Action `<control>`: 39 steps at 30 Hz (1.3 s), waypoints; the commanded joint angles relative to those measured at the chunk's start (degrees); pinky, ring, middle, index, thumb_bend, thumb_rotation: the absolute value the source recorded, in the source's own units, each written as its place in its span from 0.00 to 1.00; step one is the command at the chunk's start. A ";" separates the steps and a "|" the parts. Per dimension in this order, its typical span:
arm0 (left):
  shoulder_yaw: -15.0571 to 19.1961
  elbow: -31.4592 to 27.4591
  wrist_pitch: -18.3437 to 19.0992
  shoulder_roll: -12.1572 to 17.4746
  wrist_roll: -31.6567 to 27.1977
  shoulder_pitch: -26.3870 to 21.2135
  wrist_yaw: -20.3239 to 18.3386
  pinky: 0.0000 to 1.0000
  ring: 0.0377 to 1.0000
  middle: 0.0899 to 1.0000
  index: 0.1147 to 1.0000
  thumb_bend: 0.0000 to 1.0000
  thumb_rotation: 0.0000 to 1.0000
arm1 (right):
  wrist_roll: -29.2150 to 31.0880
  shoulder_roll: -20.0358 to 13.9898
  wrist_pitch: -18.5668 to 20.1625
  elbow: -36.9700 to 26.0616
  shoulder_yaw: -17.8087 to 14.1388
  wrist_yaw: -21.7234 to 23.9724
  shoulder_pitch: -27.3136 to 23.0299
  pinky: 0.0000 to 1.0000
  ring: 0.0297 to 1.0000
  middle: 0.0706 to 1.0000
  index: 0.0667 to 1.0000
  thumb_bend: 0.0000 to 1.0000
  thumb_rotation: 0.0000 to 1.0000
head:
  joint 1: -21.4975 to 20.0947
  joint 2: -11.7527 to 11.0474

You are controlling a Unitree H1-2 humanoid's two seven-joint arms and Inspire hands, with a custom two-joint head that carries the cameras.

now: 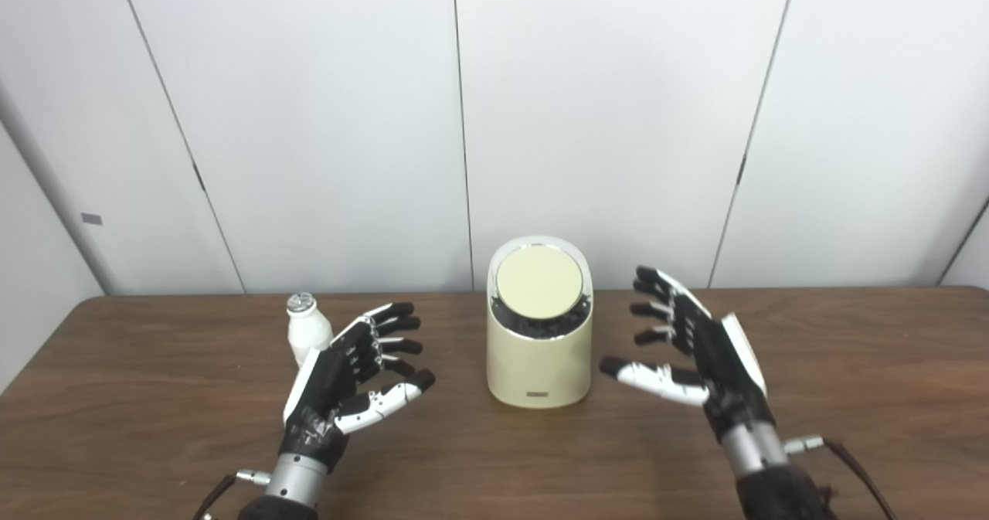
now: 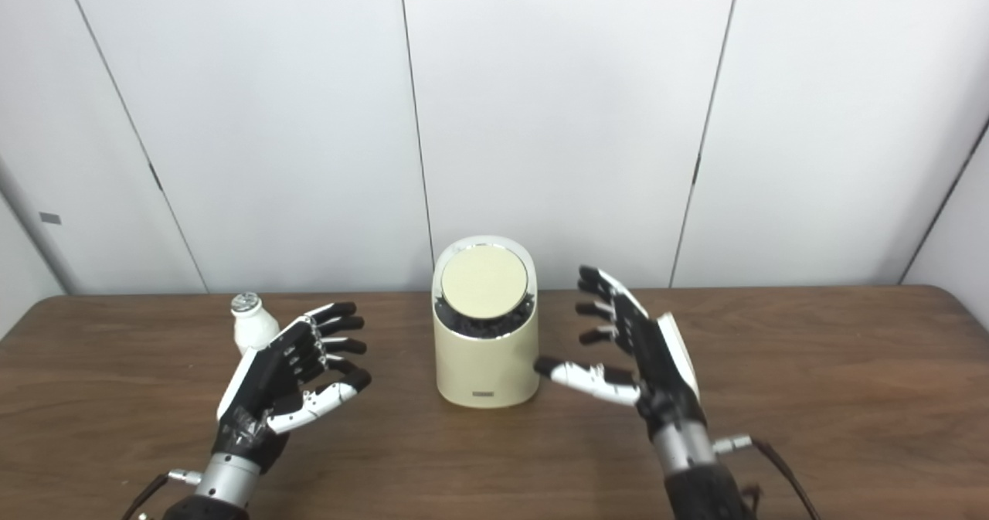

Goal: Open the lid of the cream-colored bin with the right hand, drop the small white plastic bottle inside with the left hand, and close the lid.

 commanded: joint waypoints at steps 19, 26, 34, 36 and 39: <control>-0.38 -0.40 -2.59 -0.34 0.25 -2.44 0.56 0.54 0.65 0.74 0.75 0.72 0.11 | -9.90 -2.39 15.35 0.60 5.42 3.27 -15.53 0.63 0.84 0.94 0.91 0.83 0.39 | 0.04 0.08; -0.58 -0.75 -2.43 -0.51 0.20 -2.35 0.46 0.54 0.65 0.73 0.75 0.72 0.12 | -12.29 -2.28 17.98 2.95 7.00 3.21 -18.03 0.67 0.87 0.95 0.91 0.86 0.37 | 0.27 0.22; -0.77 -1.47 -1.99 -0.58 0.53 -2.13 0.63 0.54 0.64 0.73 0.75 0.72 0.11 | -12.49 -2.09 16.81 6.39 7.48 2.54 -18.98 0.69 0.87 0.93 0.90 0.92 0.36 | 0.46 0.57; -0.81 -1.46 -2.13 -0.57 0.53 -2.13 0.61 0.54 0.64 0.73 0.74 0.72 0.10 | -12.47 -1.95 16.54 6.97 7.52 2.30 -19.07 0.71 0.88 0.93 0.90 0.92 0.36 | 0.46 0.57; -0.89 -1.65 -2.15 -0.58 0.58 -2.08 0.61 0.54 0.64 0.73 0.74 0.71 0.10 | -12.77 -1.93 16.18 7.47 7.81 1.89 -19.25 0.73 0.89 0.93 0.89 0.93 0.36 | 0.65 0.87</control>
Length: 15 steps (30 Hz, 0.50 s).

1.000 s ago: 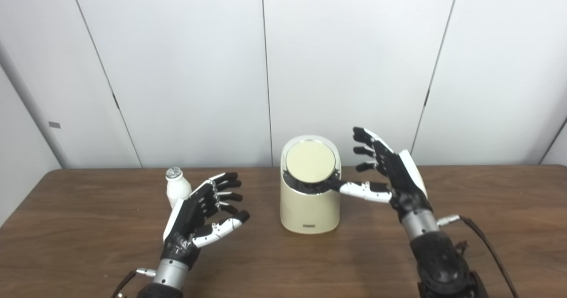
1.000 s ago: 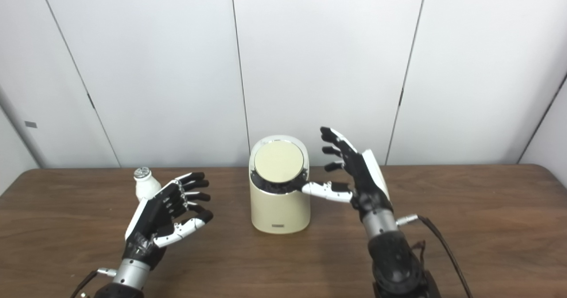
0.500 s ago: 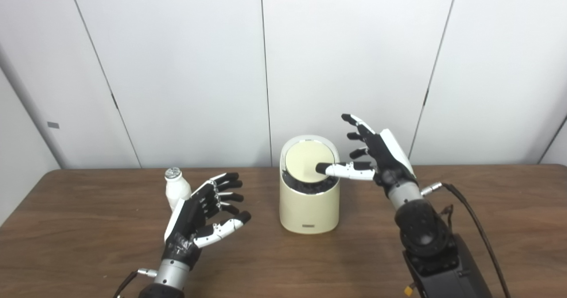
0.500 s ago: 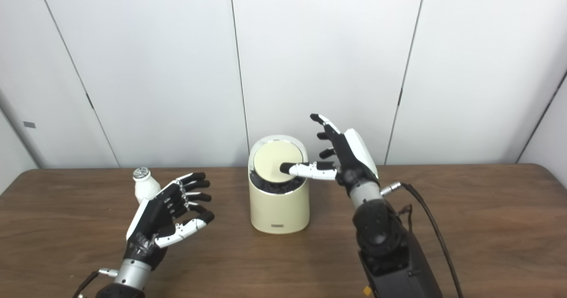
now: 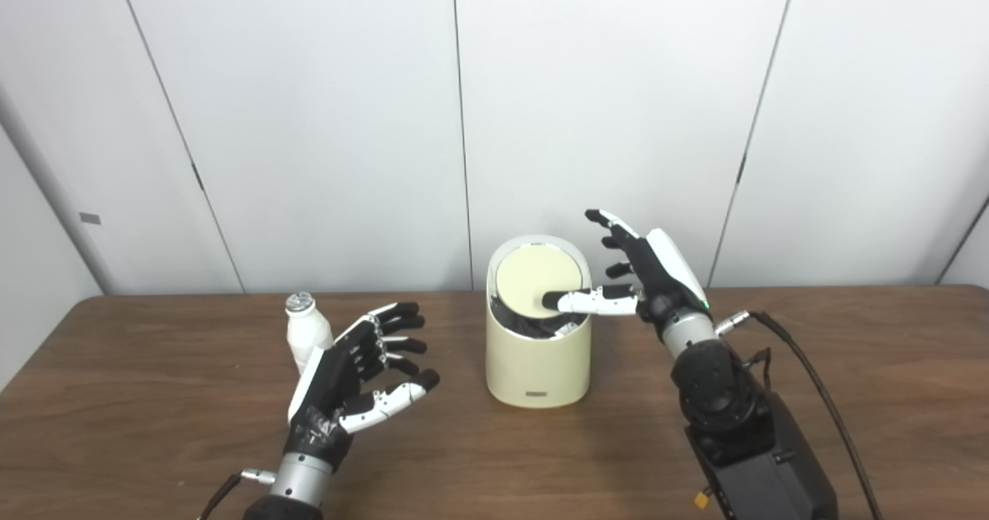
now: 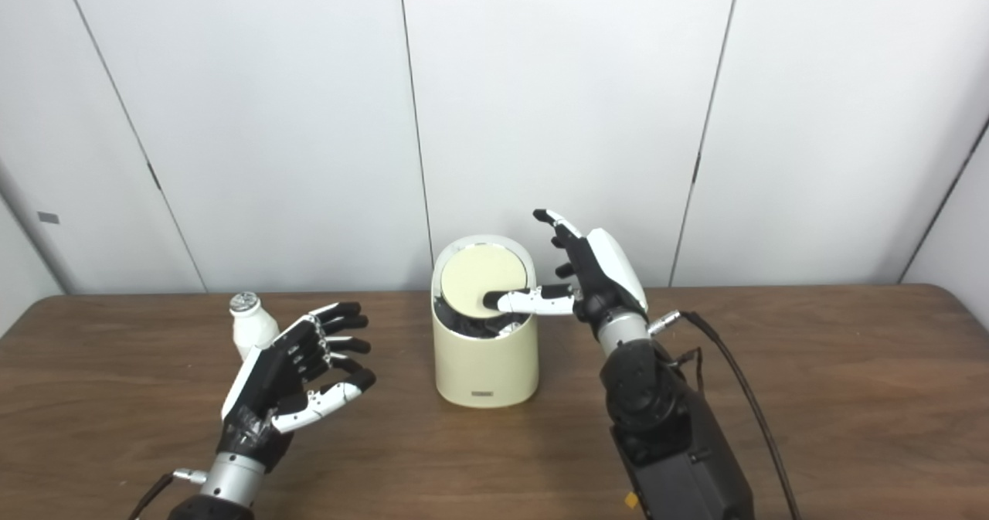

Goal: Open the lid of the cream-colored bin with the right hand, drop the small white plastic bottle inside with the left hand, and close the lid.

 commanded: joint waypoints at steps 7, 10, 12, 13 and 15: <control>-0.39 -2.72 -0.67 -0.13 0.62 -1.74 0.45 0.54 0.64 0.73 0.74 0.70 0.11 | -2.93 -0.64 -2.34 0.44 1.72 -1.71 -4.12 0.71 0.87 0.92 0.89 0.96 0.37 | 0.09 0.22; -0.55 -3.06 -0.56 -0.25 0.51 -1.65 0.35 0.53 0.64 0.73 0.74 0.70 0.10 | -3.73 -0.76 -2.18 1.10 2.07 -1.82 -4.52 0.69 0.86 0.91 0.89 0.96 0.37 | 0.18 0.32; -0.61 -3.36 -0.27 -0.40 0.42 -1.59 0.39 0.53 0.64 0.73 0.74 0.70 0.09 | -3.94 -0.74 -2.17 1.55 2.11 -1.88 -4.78 0.68 0.85 0.90 0.88 0.96 0.36 | 0.29 0.43; -0.62 -3.55 0.01 -0.49 0.47 -1.56 0.49 0.53 0.64 0.73 0.74 0.70 0.09 | -4.04 -0.67 -2.10 1.79 2.10 -1.89 -4.92 0.68 0.85 0.90 0.88 0.96 0.36 | 0.29 0.43; -0.71 -3.77 0.14 -0.60 0.65 -1.55 0.50 0.53 0.63 0.73 0.74 0.70 0.09 | -4.54 -0.64 -1.60 2.13 2.25 -1.74 -5.27 0.69 0.86 0.90 0.88 0.95 0.35 | 0.51 0.58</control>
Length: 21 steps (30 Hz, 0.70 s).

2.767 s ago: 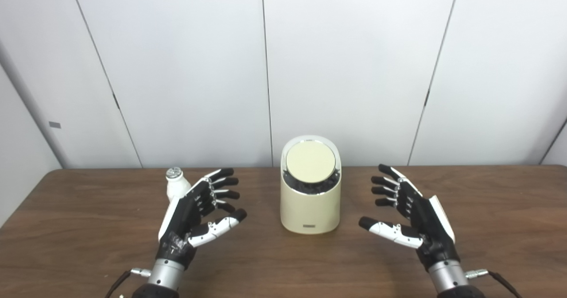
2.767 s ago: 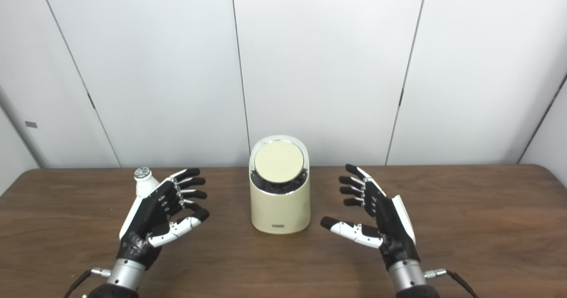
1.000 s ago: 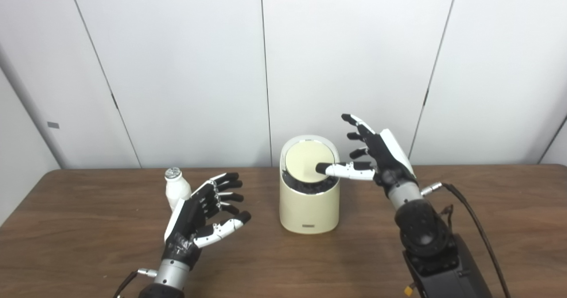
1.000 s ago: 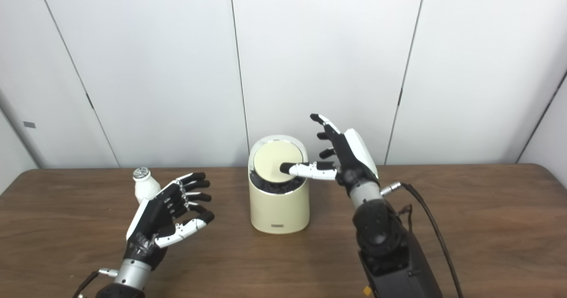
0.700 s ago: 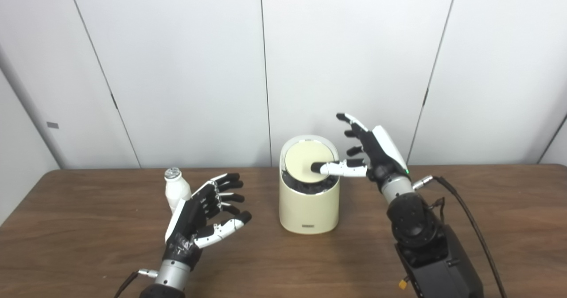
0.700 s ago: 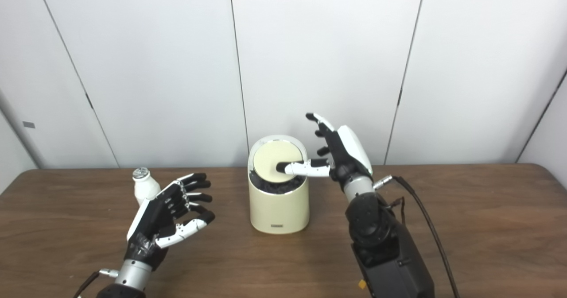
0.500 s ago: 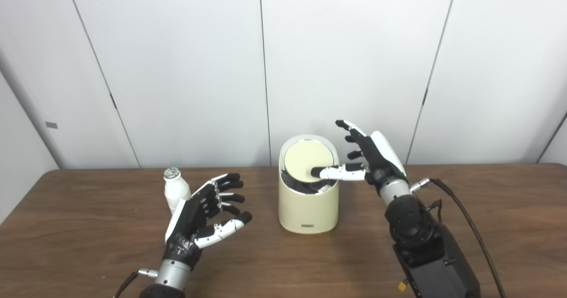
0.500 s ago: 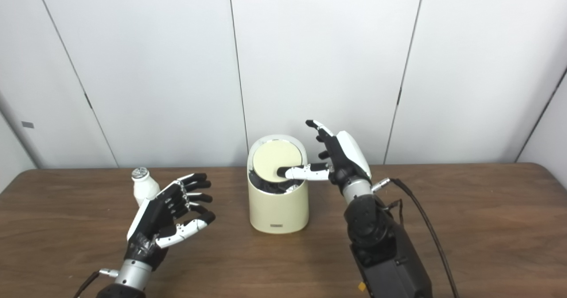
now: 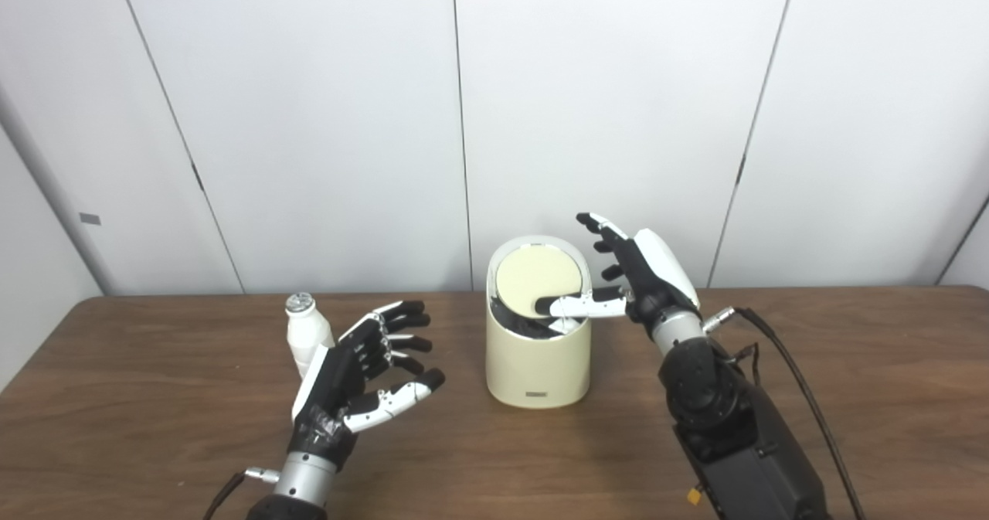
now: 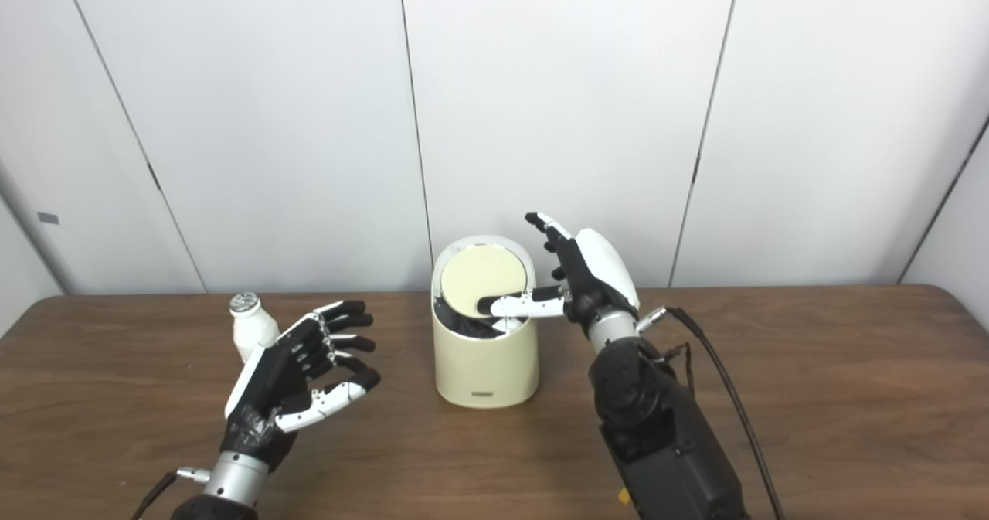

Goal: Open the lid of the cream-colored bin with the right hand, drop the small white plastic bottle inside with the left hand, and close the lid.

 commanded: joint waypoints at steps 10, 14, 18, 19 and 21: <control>-0.50 -1.94 -1.06 -0.32 0.64 -1.72 0.14 0.52 0.63 0.72 0.75 0.70 0.08 | -4.22 -1.04 0.88 0.78 1.58 -0.17 -5.82 0.72 0.86 0.90 0.87 0.91 0.33 | 0.20 0.38; -0.61 -2.76 -0.21 -0.54 0.69 -1.53 0.29 0.52 0.63 0.73 0.75 0.69 0.08 | -5.97 -1.10 1.82 0.87 1.44 1.50 -6.61 0.71 0.88 0.91 0.87 0.90 0.30 | 0.26 0.62; -0.57 -3.09 0.31 -0.56 0.44 -1.57 0.15 0.52 0.63 0.73 0.75 0.70 0.08 | -8.72 -1.34 1.86 0.36 1.36 4.08 -6.92 0.68 0.87 0.92 0.87 0.90 0.25 | 0.36 0.80; -0.56 -3.09 0.36 -0.56 0.36 -1.58 0.11 0.52 0.63 0.73 0.75 0.70 0.09 | -9.34 -1.40 1.86 0.26 1.41 4.64 -6.94 0.67 0.87 0.92 0.87 0.90 0.24 | 0.36 0.80; -0.60 -3.55 0.71 -0.62 0.67 -1.54 0.28 0.52 0.63 0.72 0.75 0.70 0.09 | -12.28 -1.57 1.86 -0.45 1.48 7.66 -6.87 0.64 0.86 0.92 0.87 0.91 0.22 | 0.47 1.31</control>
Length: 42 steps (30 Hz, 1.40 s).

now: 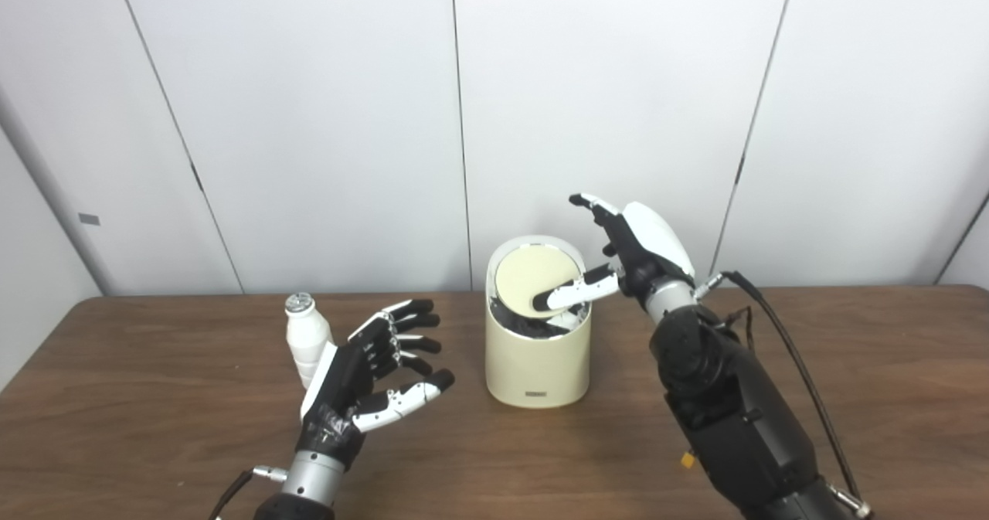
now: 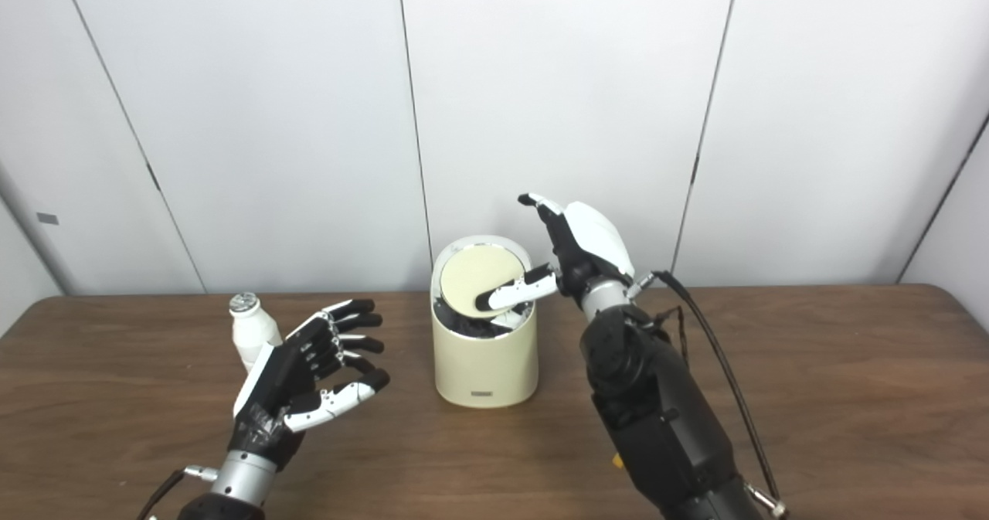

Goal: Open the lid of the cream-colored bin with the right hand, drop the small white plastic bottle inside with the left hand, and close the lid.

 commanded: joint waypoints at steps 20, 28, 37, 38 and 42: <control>0.13 -3.51 0.68 0.17 -0.29 -1.62 0.16 0.53 0.64 0.73 0.75 0.69 0.11 | -14.32 -2.61 0.14 -1.26 4.00 12.45 -0.15 0.62 0.81 0.91 0.88 0.92 0.16 | 0.04 1.01; 0.13 -2.93 0.27 0.30 -0.24 -1.60 0.06 0.52 0.63 0.73 0.75 0.70 0.11 | -6.79 -0.56 0.07 -5.96 -3.04 8.22 0.87 0.64 0.83 0.89 0.87 0.90 0.29 | -0.35 0.62; 0.21 -2.61 0.19 0.56 -0.36 -1.70 -0.17 0.52 0.63 0.72 0.75 0.70 0.11 | 13.46 3.47 -4.09 -15.30 -16.14 1.22 8.08 0.62 0.78 0.83 0.85 0.83 0.41 | -1.21 0.60; 0.21 -2.61 0.07 0.67 -0.14 -1.66 -0.16 0.52 0.63 0.72 0.75 0.70 0.11 | 15.74 3.84 -4.99 -15.82 -17.08 0.53 9.19 0.63 0.79 0.83 0.84 0.82 0.43 | -1.34 0.60; 0.48 -2.30 -0.01 0.96 -0.32 -1.58 -0.32 0.53 0.63 0.73 0.75 0.69 0.10 | 25.19 4.18 -11.49 -16.19 -19.38 -0.33 14.52 0.66 0.80 0.84 0.84 0.82 0.42 | -1.57 0.48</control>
